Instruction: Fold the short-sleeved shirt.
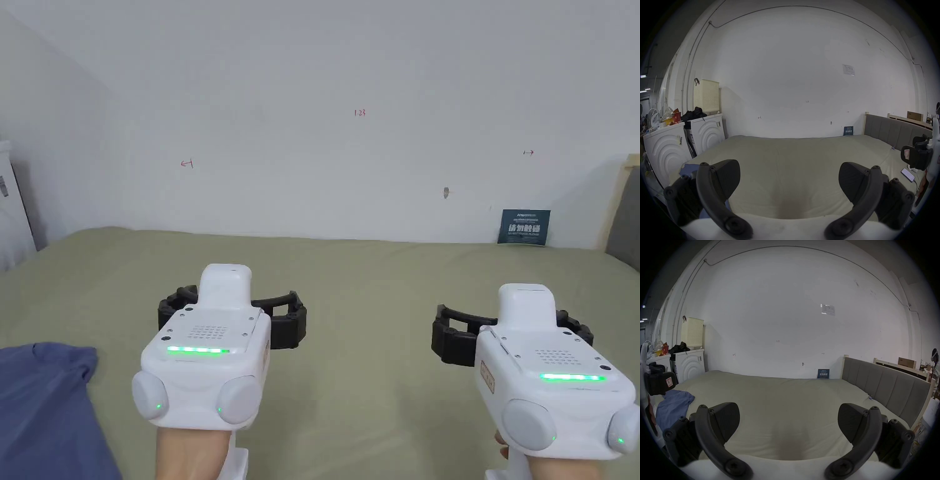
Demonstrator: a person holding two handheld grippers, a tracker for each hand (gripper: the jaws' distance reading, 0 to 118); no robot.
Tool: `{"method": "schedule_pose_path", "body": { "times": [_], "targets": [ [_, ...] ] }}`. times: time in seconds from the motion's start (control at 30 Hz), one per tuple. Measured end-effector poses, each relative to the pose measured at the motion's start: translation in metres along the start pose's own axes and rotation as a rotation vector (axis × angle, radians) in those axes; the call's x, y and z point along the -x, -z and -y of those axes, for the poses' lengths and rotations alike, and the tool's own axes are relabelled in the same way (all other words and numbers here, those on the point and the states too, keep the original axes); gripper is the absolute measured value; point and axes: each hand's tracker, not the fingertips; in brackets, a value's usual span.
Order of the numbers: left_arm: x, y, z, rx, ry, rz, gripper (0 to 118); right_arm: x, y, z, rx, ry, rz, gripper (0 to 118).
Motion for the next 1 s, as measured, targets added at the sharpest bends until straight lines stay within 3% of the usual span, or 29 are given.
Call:
{"method": "schedule_pose_path", "body": {
  "times": [1.0],
  "targets": [
    [-0.001,-0.0088,-0.0001,-0.054,0.0,-0.001,118,0.0,-0.0091,-0.0007,-0.09,0.007,-0.002,118]
  ]
}}
